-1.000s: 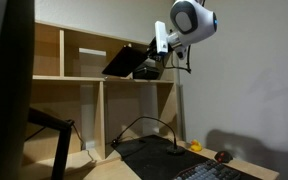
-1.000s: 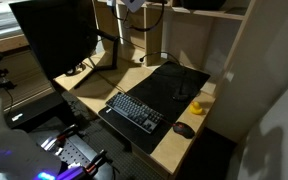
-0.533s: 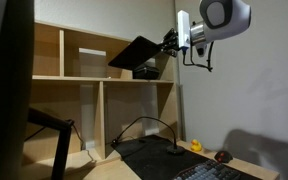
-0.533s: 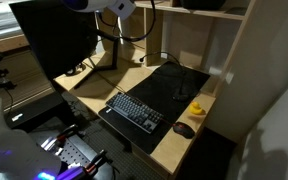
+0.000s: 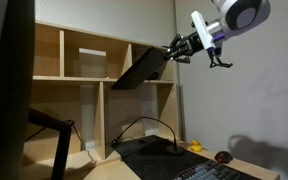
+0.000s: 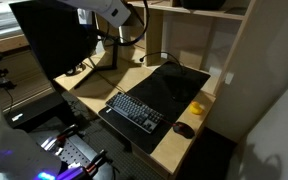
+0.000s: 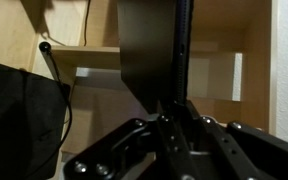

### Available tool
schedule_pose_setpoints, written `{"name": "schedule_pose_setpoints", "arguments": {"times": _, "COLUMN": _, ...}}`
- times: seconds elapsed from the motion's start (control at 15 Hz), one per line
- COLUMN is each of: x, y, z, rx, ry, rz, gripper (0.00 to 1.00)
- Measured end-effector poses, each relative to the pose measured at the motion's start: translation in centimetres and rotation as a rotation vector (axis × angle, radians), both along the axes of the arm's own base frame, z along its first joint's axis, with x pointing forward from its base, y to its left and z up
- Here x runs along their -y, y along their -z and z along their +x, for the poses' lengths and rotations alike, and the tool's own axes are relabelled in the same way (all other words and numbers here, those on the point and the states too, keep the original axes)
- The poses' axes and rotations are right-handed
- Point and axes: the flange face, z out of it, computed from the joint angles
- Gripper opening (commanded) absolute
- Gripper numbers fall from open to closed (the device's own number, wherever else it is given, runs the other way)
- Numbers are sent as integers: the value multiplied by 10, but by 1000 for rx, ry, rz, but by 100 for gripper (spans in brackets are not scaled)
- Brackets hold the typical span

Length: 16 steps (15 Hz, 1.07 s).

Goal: Remove the black tablet from the top shelf and put it on the desk

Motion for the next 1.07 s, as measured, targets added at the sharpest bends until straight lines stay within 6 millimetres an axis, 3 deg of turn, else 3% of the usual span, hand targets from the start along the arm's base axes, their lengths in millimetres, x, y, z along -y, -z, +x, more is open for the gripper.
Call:
{"name": "schedule_pose_setpoints", "arguments": {"times": 0.4, "x": 6, "y": -1, "z": -19, "rx": -208, "ry": -129, "rz": -39, "gripper": 5}}
{"name": "schedule_pose_setpoints", "arguments": {"times": 0.67, "x": 11, "y": -8, "z": -29, "rx": -326, "ry": -113, "rz": -109, "gripper": 5}}
{"name": "schedule_pose_setpoints", "arguments": {"times": 0.73, "x": 11, "y": -12, "z": -32, "rx": -332, "ry": -105, "rz": -112, "gripper": 18}}
{"name": "schedule_pose_setpoints", "arguments": {"times": 0.93, "x": 12, "y": -19, "z": -35, "rx": -321, "ry": -81, "rz": -103, "gripper": 18}}
{"name": "schedule_pose_setpoints", "arguments": {"times": 1.0, "x": 12, "y": -19, "z": -36, "rx": -320, "ry": -79, "rz": -101, "gripper": 5}}
{"name": "schedule_pose_setpoints", "arguments": {"times": 1.07, "x": 12, "y": -19, "z": -36, "rx": -321, "ry": -77, "rz": -100, "gripper": 5}}
